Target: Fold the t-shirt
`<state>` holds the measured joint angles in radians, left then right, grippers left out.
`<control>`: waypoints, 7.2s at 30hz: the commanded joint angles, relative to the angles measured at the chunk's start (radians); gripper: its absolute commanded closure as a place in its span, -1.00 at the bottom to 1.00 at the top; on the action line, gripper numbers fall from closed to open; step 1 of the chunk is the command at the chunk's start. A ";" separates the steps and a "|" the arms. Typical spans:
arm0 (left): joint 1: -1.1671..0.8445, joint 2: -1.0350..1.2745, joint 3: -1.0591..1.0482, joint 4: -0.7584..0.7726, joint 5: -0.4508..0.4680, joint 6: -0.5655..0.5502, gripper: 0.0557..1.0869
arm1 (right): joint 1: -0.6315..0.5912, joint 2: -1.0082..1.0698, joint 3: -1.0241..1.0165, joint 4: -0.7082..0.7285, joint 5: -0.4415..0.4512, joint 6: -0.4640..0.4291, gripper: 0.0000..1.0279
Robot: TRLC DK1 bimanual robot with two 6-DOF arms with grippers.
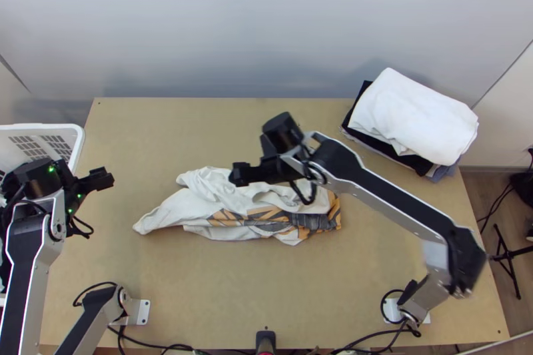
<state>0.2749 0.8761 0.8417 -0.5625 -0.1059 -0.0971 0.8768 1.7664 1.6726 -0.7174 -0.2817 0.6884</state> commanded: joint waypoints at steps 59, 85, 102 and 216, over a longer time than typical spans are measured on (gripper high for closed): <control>0.038 0.035 0.037 0.007 -0.005 0.019 -0.92 | 0.054 0.228 0.182 0.174 0.240 -0.105 0.20; 0.037 0.064 0.027 0.032 -0.005 0.019 -0.92 | 0.142 0.409 0.323 -0.011 0.220 -0.105 -0.32; 0.035 0.080 0.030 0.047 -0.005 0.019 -0.92 | 0.102 0.390 0.294 0.007 0.222 -0.113 0.94; -0.037 0.695 -0.058 0.478 0.784 -0.817 -0.20 | -0.484 -0.323 -0.350 0.260 0.251 0.005 0.94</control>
<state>0.2352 1.5684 0.7845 -0.0868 0.6773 -0.9089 0.3923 1.4376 1.3212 -0.4572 -0.0307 0.6918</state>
